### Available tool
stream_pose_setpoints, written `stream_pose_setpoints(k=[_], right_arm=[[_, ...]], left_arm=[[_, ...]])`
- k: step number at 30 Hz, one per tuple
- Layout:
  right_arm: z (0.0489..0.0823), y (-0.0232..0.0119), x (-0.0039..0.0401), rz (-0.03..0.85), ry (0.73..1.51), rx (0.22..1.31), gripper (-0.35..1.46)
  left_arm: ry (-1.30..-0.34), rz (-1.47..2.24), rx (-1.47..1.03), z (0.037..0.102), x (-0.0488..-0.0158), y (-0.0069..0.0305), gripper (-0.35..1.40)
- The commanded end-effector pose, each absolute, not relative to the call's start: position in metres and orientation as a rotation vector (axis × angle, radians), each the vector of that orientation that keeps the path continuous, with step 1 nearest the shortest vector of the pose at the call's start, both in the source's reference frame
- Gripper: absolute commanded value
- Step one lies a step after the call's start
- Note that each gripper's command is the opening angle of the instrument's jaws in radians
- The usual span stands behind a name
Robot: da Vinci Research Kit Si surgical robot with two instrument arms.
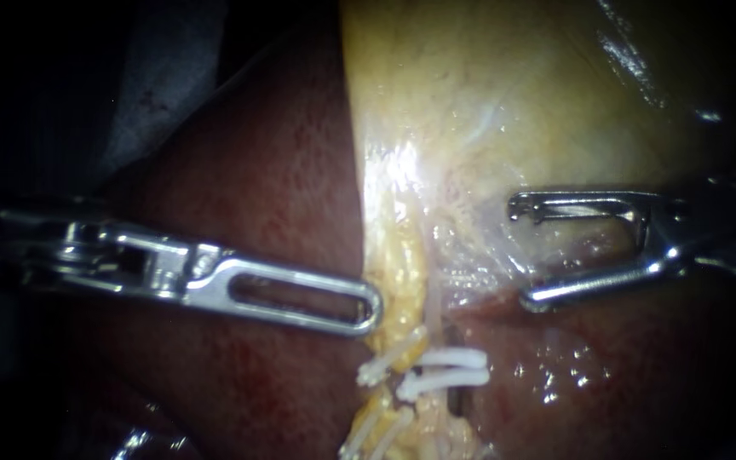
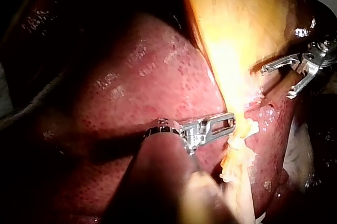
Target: Going back second clip right tube
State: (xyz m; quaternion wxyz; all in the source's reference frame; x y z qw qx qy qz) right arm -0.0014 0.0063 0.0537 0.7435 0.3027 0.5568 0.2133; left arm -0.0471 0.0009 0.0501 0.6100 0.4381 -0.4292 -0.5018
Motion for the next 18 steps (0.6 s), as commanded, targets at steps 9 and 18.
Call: stream_pose_setpoints(k=[9,18], right_arm=[[0.0537,0.0062,-0.0014,0.467,1.22,0.663,0.6],[0.0537,0.0062,-0.0015,0.466,1.22,0.663,0.6]], left_arm=[[-0.989,-1.155,1.014,0.0502,-0.0471,0.0009,-0.35],[-0.989,-1.155,1.014,0.0502,-0.0472,0.0009,-0.35]])
